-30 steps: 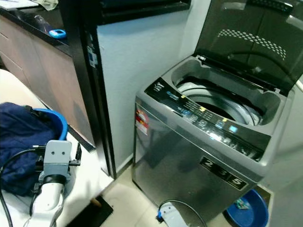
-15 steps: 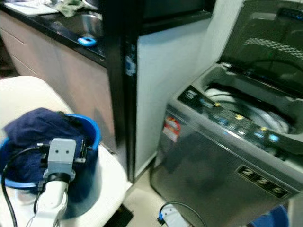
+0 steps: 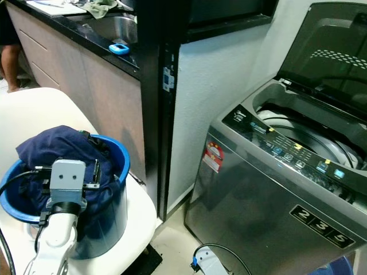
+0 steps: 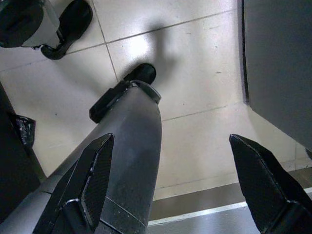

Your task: Clothes washing

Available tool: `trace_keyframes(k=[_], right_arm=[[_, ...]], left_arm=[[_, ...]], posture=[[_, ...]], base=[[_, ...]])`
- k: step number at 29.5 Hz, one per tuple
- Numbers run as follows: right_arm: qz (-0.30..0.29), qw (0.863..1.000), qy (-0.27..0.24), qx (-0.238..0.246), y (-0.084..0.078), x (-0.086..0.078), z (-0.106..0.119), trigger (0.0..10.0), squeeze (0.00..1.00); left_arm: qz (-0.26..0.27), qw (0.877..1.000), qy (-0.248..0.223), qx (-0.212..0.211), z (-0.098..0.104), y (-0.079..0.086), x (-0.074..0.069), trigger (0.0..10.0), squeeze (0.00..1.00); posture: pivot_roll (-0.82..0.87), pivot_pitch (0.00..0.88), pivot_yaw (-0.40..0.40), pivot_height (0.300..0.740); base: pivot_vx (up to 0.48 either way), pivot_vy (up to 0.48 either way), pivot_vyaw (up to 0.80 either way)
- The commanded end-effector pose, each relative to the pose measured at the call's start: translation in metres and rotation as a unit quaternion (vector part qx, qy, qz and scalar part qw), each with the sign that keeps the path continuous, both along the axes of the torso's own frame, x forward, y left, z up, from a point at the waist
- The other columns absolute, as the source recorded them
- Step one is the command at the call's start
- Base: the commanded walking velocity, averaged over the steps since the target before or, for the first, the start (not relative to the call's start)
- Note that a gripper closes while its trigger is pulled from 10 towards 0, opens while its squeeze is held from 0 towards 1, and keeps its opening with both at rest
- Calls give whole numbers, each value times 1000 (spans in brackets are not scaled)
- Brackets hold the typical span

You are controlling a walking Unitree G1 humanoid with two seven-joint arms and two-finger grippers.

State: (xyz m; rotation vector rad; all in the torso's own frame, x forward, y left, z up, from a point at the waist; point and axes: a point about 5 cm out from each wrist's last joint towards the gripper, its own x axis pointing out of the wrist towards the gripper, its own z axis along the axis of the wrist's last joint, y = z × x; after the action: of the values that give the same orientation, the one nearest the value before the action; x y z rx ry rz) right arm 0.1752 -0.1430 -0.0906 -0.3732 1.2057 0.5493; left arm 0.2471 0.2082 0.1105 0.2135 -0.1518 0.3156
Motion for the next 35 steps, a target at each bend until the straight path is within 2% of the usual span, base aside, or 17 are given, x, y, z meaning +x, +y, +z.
trace_keyframes(k=[1, 2, 3, 4, 5, 7, 8, 10, 11, 13, 15, 18, 20, 21, 22, 25, 35], right_arm=[[2, 1000, 5, -7, -5, -3, -1, 10000, 0], [2, 1000, 5, -7, -5, -3, -1, 10000, 0], [1, 1000, 6, -9, -7, -4, -2, 10000, 0], [1, 1000, 6, -9, -7, -4, -2, 10000, 0], [1, 1000, 7, -11, -9, -5, -2, 10000, 0], [1, 1000, 7, -11, -9, -5, -2, 10000, 0], [2, 1000, 8, -13, -11, -5, -2, 10000, 0], [2, 1000, 8, -13, -11, -5, -2, 10000, 0], [4, 1000, 7, -15, -9, -6, -2, 10000, 0], [6, 1000, 6, -14, -4, -5, -2, 10000, 0], [6, 1000, 6, -14, -4, -5, -2, 10000, 0], [7, 1000, 1, -9, 8, -2, -1, 10000, 0], [7, 1000, 1, -9, 8, -2, -1, 10000, 0], [6, 1000, -1, -6, 13, 0, -1, 10000, 0], [6, 1000, -1, -6, 13, 0, -1, 10000, 0], [4, 1000, 0, -6, 13, -1, -1, 10000, 0], [7, 1000, 0, -9, 12, -3, -2, 10000, 0]], left_arm=[[17, 999, 15, -24, -7, 6, -4, 10000, 0], [17, 999, 15, -24, -7, 6, -4, 10000, 0], [60, 995, 29, -71, -16, 22, -11, 10000, 0], [60, 995, 29, -71, -16, 22, -11, 10000, 0], [102, 988, 42, -110, -24, 39, -19, 10000, 0], [102, 988, 42, -110, -24, 39, -19, 10000, 0], [130, 980, 48, -141, -29, 54, -26, 10000, 0], [130, 980, 48, -141, -29, 54, -26, 10000, 0], [130, 974, 55, -174, -32, 65, -28, 10000, 0], [103, 973, 58, -198, -33, 66, -25, 10000, 0], [103, 973, 58, -198, -33, 66, -25, 10000, 0], [10, 976, 56, -208, -28, 48, -14, 10000, 0], [10, 976, 56, -208, -28, 48, -14, 10000, 0], [-63, 978, 55, -193, -25, 26, -10, 10000, 0], [-63, 978, 55, -193, -25, 26, -10, 10000, 0], [-135, 978, 63, -146, -23, 3, -11, 10000, 0], [-168, 977, 92, -97, -29, -5, -13, 10000, 0]], posture=[[314, 0, -126, 740], [314, 0, -126, 740], [308, 0, -123, 740], [308, 0, -123, 740], [312, 0, -127, 740], [312, 0, -127, 740], [318, 0, -133, 740], [318, 0, -133, 740], [320, 0, -136, 740], [320, 0, -136, 740], [320, 0, -136, 740], [307, 0, -131, 740], [307, 0, -131, 740], [307, 0, -131, 740], [307, 0, -131, 740], [303, 0, -132, 740], [304, 0, -132, 740]], base=[[0, 0, 0], [0, 0, 0], [0, 0, 0], [0, 0, 0], [0, 0, 0], [0, 0, 0], [0, 0, 0], [0, 0, 0], [0, 0, 0], [0, 0, 0], [0, 0, 0], [0, 0, 0], [0, 0, 0], [0, 0, 0], [0, 0, 0], [0, 0, 0], [0, 0, 0]])
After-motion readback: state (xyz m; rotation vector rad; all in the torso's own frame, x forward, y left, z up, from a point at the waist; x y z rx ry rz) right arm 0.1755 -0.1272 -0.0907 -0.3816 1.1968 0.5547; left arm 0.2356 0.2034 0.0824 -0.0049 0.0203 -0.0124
